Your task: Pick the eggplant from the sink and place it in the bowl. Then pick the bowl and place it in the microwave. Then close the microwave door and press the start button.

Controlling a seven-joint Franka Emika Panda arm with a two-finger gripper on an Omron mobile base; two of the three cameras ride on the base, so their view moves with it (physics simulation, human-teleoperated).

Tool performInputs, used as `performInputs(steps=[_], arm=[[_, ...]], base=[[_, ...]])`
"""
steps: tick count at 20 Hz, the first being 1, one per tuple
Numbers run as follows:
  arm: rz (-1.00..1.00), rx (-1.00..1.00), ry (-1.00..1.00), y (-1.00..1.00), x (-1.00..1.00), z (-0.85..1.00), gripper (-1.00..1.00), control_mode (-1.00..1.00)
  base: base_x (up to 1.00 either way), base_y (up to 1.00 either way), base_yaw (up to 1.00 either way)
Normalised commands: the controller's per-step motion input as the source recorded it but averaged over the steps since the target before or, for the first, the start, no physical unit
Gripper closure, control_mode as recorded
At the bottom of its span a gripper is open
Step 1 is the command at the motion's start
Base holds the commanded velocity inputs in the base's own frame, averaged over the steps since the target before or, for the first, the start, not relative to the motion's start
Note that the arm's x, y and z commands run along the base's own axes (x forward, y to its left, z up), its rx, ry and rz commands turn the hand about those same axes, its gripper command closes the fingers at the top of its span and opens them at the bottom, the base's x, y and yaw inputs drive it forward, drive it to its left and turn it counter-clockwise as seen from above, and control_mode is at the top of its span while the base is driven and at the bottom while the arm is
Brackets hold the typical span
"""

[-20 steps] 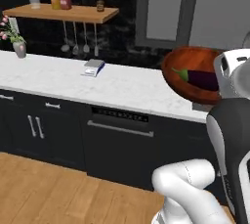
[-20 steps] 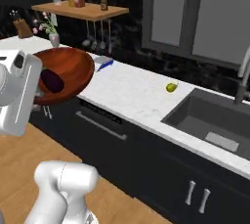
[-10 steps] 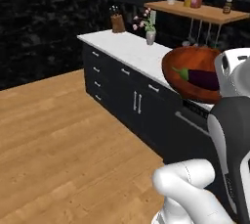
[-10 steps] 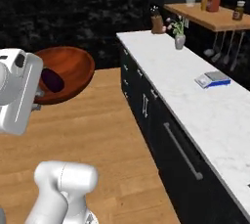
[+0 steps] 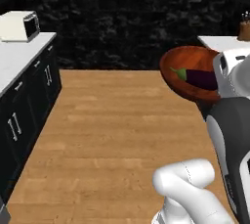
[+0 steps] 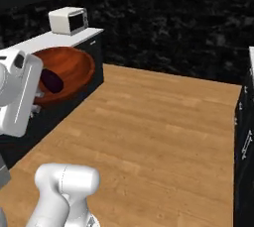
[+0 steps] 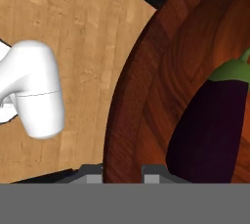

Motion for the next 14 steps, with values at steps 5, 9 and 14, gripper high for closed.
performInputs(steps=[5,9,14], arm=[[0.0,0.0,0.0,0.0,0.0,0.0,1.0,1.0],[0.0,0.0,0.0,0.0,0.0,0.0,1.0,1.0],[0.0,0.0,0.0,0.0,0.0,0.0,1.0,1.0]], base=[[-0.55,-0.79,0.8],[-0.46,-0.8,0.79],[0.07,-0.66,0.78]])
